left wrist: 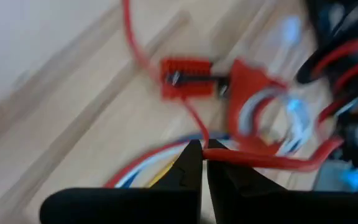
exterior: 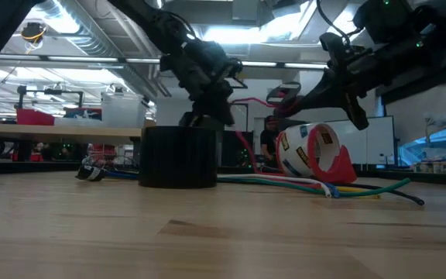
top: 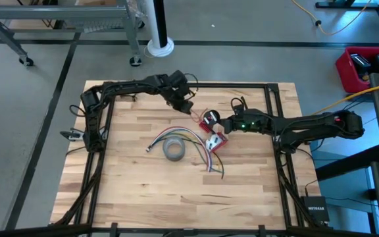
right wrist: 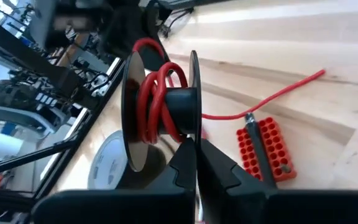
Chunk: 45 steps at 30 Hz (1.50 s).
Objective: Coil cords
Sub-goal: Coil the red wire on the black spool
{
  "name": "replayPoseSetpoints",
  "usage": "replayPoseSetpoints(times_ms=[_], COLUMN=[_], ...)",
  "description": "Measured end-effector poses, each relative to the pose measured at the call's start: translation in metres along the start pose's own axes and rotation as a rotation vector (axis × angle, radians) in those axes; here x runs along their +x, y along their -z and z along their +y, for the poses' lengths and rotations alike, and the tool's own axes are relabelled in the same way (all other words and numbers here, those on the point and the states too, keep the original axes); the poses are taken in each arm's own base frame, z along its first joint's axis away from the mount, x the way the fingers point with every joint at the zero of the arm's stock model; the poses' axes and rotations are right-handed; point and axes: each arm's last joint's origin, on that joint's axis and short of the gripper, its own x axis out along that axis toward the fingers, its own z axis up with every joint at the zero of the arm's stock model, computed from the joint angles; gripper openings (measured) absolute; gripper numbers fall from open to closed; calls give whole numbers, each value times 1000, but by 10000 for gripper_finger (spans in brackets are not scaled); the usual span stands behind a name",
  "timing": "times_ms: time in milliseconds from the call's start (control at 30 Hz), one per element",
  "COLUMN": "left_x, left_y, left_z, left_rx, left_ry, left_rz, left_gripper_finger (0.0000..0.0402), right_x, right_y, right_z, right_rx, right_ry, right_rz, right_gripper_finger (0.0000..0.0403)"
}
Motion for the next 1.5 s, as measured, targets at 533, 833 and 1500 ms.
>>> replayPoseSetpoints(times_ms=[533, 833, 1500], left_x=[-10, -8, 20], left_y=[-28, -32, -16], left_z=[20, 24, -18], left_rx=[-228, -449, -721], left_ry=[84, 241, 421], left_rz=[-159, -58, 224], left_gripper_finger=[1, 1, 1], right_x=[0, 0, -1], right_y=[0, 1, 0], right_z=[-1, -5, -11], right_rx=[-5, -13, -84], right_ry=[27, 86, 236], right_rz=[-16, -34, -132], right_gripper_finger=[3, 3, 3])
